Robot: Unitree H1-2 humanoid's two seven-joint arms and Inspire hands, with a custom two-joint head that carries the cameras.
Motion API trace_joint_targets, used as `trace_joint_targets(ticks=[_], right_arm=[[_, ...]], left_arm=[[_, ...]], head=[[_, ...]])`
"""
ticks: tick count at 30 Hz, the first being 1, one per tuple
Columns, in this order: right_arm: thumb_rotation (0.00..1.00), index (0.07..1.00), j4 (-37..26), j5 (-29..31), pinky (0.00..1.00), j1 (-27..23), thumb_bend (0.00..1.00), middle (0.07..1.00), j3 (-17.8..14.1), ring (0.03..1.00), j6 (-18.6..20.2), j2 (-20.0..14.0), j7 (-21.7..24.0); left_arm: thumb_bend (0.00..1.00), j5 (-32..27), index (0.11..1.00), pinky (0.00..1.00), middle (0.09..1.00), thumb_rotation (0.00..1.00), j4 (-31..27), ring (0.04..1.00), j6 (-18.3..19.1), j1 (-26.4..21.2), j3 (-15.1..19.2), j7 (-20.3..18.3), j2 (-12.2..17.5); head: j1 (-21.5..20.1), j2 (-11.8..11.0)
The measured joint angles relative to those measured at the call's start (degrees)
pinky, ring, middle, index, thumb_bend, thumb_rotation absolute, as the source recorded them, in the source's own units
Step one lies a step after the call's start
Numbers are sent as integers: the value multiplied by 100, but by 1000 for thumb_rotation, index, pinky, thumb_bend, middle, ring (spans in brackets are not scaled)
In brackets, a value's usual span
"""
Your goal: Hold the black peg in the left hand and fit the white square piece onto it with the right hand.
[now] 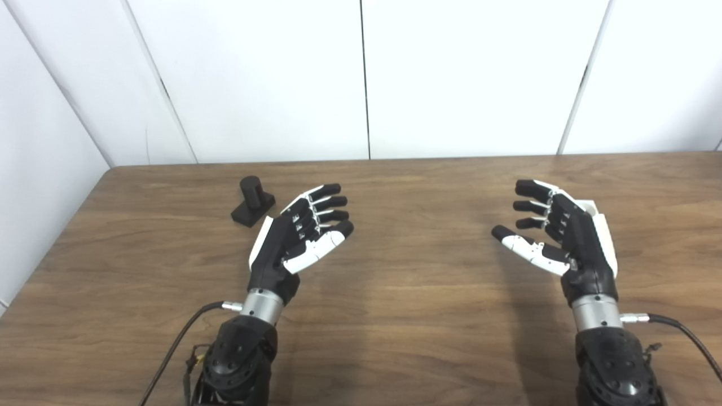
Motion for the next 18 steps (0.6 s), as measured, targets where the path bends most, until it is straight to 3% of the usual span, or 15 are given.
trace_joint_targets(ticks=[11, 13, 18], right_arm=[[155, 716, -150, 5, 594, 2, 634, 766, -5, 712, 241, -10, 16], [148, 717, -150, 11, 589, 2, 631, 771, -5, 715, 246, -9, 16], [126, 731, -150, 198, 631, 13, 598, 788, -63, 728, 244, -62, 111]], left_arm=[[710, 1, 747, 598, 739, 255, -4, 666, 73, 4, -25, 15, -27], [740, 2, 741, 587, 734, 268, -27, 653, 106, 5, -40, 19, -42], [766, 45, 741, 569, 730, 285, -47, 655, 121, 5, -110, 43, -98]], head=[[62, 9], [403, -44], [764, -26]])
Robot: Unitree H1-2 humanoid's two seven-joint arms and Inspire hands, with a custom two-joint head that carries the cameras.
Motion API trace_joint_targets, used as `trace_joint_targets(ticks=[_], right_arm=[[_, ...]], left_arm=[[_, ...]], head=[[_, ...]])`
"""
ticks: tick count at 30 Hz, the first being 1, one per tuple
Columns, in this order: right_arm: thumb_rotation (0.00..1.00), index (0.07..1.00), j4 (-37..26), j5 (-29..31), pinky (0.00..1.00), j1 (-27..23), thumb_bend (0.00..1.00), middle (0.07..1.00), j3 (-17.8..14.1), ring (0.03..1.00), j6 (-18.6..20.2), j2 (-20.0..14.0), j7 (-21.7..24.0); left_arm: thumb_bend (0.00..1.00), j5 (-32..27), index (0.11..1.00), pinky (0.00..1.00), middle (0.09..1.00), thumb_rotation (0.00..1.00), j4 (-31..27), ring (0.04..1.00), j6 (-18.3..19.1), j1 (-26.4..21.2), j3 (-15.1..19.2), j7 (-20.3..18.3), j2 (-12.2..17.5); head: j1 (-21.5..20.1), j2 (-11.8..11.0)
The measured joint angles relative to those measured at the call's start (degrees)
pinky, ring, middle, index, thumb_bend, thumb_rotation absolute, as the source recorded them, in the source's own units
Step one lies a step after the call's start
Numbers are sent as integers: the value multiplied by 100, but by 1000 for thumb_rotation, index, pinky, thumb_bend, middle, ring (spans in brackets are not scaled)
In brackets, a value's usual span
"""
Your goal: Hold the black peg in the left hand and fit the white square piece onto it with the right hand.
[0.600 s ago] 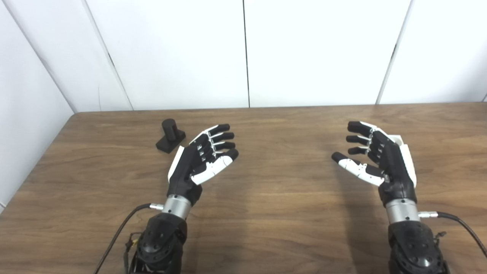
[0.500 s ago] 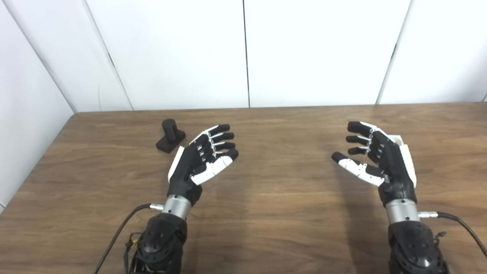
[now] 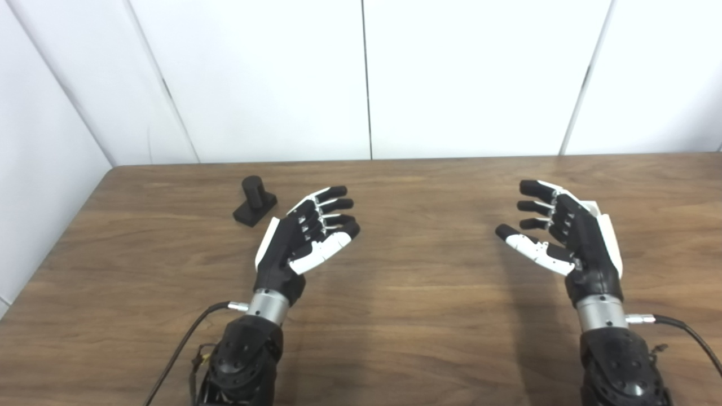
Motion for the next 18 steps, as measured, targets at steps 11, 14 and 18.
trace_joint_targets(ticks=[11, 14, 18], right_arm=[[132, 738, 0, 34, 650, 42, 569, 803, -61, 731, -8, -226, 38], [129, 734, 0, 32, 655, 43, 568, 798, -59, 732, -5, -242, 39], [119, 728, -13, 15, 655, 40, 574, 792, -56, 725, 24, -238, 38]], left_arm=[[747, 212, 748, 566, 727, 288, 1, 656, 43, -4, -96, 125, -157], [740, 234, 747, 566, 730, 289, 1, 657, 43, -4, -96, 154, -156], [743, 254, 746, 565, 730, 290, 1, 665, 43, -4, -96, 177, -137]], head=[[422, -62], [422, -53], [440, -61]])
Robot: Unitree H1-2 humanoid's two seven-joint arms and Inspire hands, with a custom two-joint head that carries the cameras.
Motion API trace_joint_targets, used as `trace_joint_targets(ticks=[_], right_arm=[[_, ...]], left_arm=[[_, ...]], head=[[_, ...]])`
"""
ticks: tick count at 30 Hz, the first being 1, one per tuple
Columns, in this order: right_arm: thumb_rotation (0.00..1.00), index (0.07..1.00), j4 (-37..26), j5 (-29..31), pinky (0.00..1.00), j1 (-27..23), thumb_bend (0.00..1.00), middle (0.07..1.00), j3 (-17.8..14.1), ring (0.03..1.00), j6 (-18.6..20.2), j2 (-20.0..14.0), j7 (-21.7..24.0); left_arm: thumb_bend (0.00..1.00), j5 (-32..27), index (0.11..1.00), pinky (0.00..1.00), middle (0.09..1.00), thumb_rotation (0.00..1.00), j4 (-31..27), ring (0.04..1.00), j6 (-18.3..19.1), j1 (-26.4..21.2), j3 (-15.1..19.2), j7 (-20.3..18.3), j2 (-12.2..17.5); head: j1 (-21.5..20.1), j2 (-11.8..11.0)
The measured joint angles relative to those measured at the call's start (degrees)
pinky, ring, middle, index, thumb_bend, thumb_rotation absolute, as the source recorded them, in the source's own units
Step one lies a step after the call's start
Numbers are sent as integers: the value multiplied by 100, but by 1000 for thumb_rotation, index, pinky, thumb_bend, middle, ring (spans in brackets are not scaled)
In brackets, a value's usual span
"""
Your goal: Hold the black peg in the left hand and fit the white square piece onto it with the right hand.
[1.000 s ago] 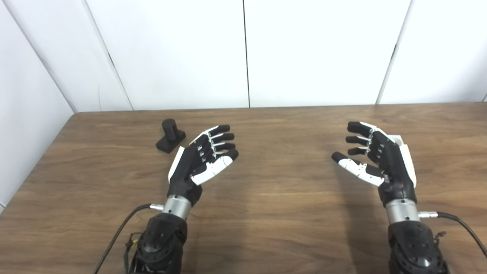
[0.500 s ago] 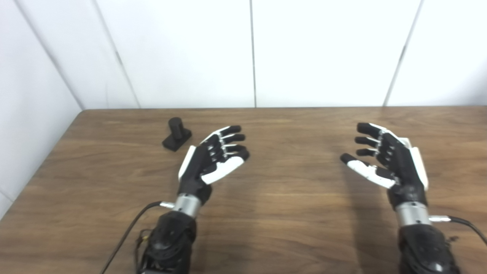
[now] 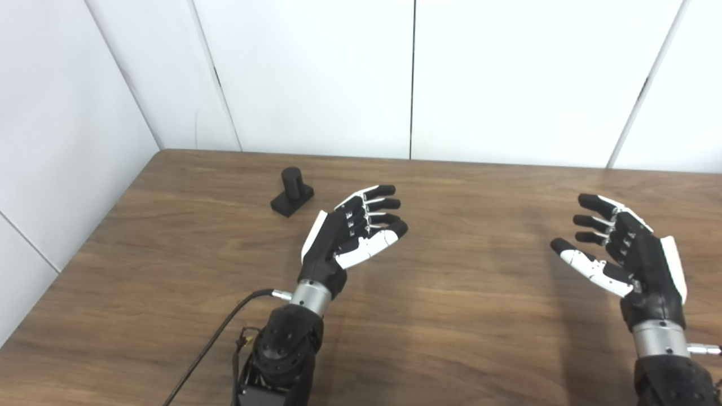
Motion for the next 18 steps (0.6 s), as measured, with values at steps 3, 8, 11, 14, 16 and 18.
trace_joint_targets(ticks=[3, 8, 11, 14, 16, 18], right_arm=[[113, 725, -20, -16, 672, -2, 578, 780, 0, 720, 70, 3, -2], [91, 725, -56, -73, 668, -22, 572, 784, 0, 722, 183, 5, -6], [93, 721, -123, -82, 647, -23, 576, 780, -2, 715, 204, 5, -7], [80, 721, -137, -75, 637, -47, 575, 781, -3, 713, 207, 6, -9], [78, 720, -136, -72, 639, -53, 577, 779, -5, 710, 210, 6, -9], [76, 720, -135, -66, 642, -58, 579, 778, -6, 710, 209, 7, -9]], left_arm=[[712, 18, 746, 576, 732, 266, -2, 683, 1, 0, 3, 16, 16], [719, 312, 724, 528, 719, 242, -14, 658, -65, -3, 11, 133, 66], [669, 632, 722, 533, 743, 200, -175, 684, -95, -16, 35, 280, 128], [658, 1012, 717, 550, 751, 169, -240, 692, -113, -118, 40, 356, 307], [667, 1222, 711, 565, 745, 156, -309, 690, -132, -166, 45, 378, 446], [678, 1442, 700, 577, 736, 141, -313, 682, -151, -248, 61, 419, 620]], head=[[0, 9], [0, 17], [0, 17], [0, 0], [-9, 0], [-9, 0]])
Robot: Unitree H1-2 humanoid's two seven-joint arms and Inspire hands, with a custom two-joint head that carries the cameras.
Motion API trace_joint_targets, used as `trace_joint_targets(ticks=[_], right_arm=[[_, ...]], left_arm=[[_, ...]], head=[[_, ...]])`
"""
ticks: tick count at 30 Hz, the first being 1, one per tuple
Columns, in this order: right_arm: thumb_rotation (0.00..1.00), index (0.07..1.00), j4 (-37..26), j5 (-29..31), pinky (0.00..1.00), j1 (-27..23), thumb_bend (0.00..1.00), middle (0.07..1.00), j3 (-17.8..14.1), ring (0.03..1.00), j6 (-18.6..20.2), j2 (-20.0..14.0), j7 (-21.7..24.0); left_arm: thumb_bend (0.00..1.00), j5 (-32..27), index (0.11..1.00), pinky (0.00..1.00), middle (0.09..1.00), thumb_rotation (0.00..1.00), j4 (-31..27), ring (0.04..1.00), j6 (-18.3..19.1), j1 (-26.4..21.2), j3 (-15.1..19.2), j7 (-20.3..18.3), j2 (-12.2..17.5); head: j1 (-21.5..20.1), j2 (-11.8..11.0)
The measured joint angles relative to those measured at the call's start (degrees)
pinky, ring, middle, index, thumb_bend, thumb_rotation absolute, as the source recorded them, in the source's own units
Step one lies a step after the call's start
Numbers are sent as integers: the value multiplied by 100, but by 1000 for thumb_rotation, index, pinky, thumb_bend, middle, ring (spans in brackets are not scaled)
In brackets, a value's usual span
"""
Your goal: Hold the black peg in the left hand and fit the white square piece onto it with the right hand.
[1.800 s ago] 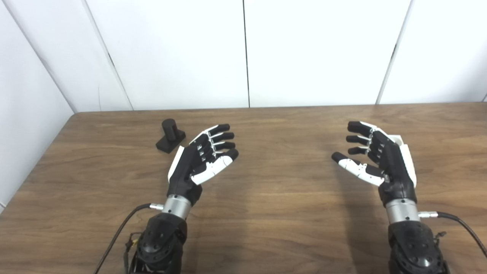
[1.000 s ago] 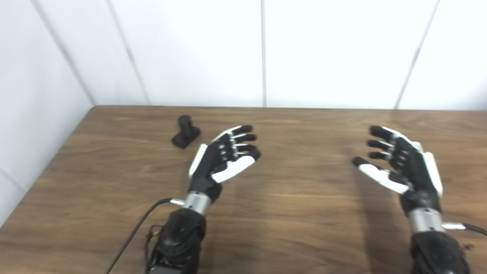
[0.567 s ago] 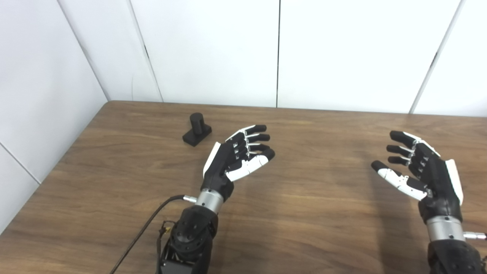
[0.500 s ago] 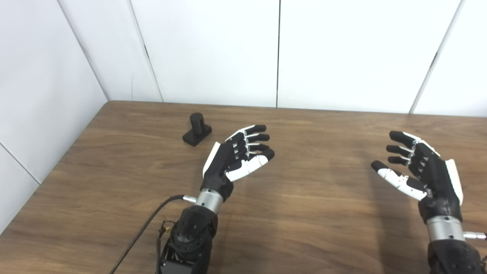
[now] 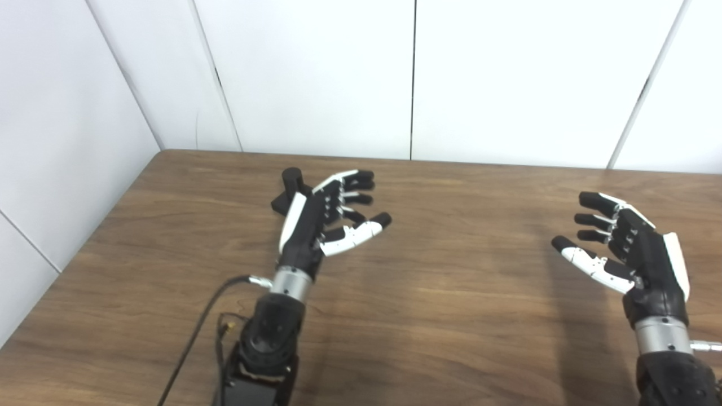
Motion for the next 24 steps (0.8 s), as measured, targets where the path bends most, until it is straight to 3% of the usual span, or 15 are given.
trace_joint_targets(ticks=[7, 13, 17, 24], right_arm=[[77, 725, 0, 26, 650, -13, 580, 785, -30, 721, 9, -1, 3], [82, 721, -1, 42, 649, -45, 586, 782, -50, 716, 62, -16, 5], [88, 721, -1, 42, 667, -97, 585, 782, -59, 714, 80, -32, 5], [88, 718, -2, 43, 645, -104, 586, 775, -72, 688, 138, -43, 5]], left_arm=[[659, 350, 677, 519, 742, 97, 2, 688, -3, -185, 76, 49, 296], [658, 877, 689, 585, 731, 151, 41, 698, 137, -290, 60, 108, 375], [668, 1394, 701, 629, 753, 176, 305, 736, 197, -472, 42, 148, 610], [690, 1910, 703, 606, 795, 208, 821, 764, 262, -730, 56, 346, 819]], head=[[-9, 0], [9, 9], [9, 0], [-9, 9]])
